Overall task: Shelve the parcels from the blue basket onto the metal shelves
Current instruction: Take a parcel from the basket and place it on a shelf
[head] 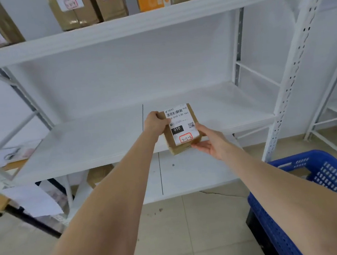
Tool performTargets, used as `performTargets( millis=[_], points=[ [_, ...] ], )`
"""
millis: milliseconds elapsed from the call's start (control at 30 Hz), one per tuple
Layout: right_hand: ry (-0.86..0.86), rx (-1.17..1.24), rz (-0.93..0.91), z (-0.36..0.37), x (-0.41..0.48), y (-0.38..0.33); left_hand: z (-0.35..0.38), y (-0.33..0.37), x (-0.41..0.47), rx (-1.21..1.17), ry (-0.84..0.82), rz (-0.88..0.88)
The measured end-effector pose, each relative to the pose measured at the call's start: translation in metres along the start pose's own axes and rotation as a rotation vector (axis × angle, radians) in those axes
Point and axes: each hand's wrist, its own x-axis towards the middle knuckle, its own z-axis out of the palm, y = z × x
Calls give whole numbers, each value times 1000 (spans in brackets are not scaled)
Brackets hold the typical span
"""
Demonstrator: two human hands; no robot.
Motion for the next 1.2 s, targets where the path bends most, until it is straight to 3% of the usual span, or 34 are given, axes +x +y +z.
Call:
performTargets(
  millis=[533, 800, 1033, 1200],
  points=[
    [-273, -37, -107, 131, -11, -33, -146, 48, -28, -70, 247, 139],
    [-329, -38, -277, 260, -4, -58, -265, 72, 2, -43, 475, 300],
    [-333, 31, -415, 368, -12, -78, -368, 100, 22, 101, 572, 501],
    [-338, 89, -519, 431, -23, -108, -428, 132, 37, 55, 573, 658]
  ],
)
